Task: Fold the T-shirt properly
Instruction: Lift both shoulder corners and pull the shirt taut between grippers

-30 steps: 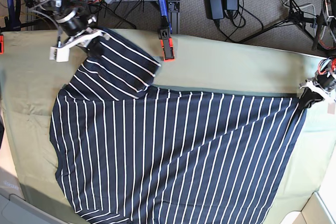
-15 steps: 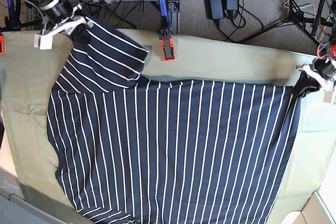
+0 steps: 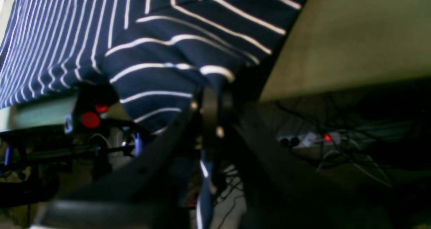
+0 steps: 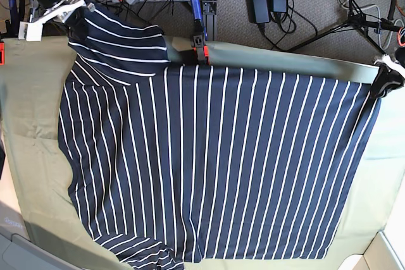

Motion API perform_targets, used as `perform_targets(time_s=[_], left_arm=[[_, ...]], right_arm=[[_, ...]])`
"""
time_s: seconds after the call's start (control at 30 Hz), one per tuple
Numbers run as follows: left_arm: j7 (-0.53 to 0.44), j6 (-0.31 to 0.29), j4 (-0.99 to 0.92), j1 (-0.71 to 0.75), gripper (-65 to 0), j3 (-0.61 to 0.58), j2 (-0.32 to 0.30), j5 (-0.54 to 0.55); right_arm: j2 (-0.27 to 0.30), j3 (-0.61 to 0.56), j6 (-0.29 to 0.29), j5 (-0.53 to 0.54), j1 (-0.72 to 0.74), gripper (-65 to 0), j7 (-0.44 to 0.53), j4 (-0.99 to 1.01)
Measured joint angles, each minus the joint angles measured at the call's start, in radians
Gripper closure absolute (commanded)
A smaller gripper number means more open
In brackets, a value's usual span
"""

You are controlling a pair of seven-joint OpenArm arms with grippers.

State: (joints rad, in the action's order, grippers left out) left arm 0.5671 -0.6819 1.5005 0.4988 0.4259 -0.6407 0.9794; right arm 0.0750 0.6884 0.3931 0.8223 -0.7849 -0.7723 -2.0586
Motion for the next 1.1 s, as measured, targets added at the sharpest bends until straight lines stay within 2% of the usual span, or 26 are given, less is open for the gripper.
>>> perform_targets(time_s=[0.33, 0.53, 0.7, 0.8, 0.9, 1.1], left_arm=[[0.008, 0.000, 0.084, 0.032, 0.0, 0.007, 0.003, 0.019], [0.007, 0.000, 0.087, -0.038, 0.0, 0.008, 0.003, 0.017], [0.019, 0.000, 0.087, -0.100, 0.0, 0.005, 0.003, 0.004], [0.010, 0.000, 0.087, -0.146, 0.0, -0.016, 0.003, -0.041], [0.010, 0.000, 0.069, -0.187, 0.0, -0.083, 0.001, -0.061], [0.000, 0.000, -0.026, -0.311, 0.0, -0.238, 0.000, -0.109]], right_arm=[[0.000, 0.067, 0.000, 0.045, -0.024, 0.0, -0.007, -0.056], [0.003, 0.068, 0.000, 0.041, 0.029, 0.0, -0.007, -0.123], [0.046, 0.068, 0.002, 0.008, 0.111, 0.0, -0.010, -0.123], [0.072, 0.067, 0.003, -0.018, 0.157, 0.0, -0.010, -0.118], [0.100, 0.066, 0.003, -0.022, 0.208, 0.0, -0.006, -0.079], [0.166, -0.011, 0.003, -0.052, 0.265, 0.0, -0.007, 0.062]])
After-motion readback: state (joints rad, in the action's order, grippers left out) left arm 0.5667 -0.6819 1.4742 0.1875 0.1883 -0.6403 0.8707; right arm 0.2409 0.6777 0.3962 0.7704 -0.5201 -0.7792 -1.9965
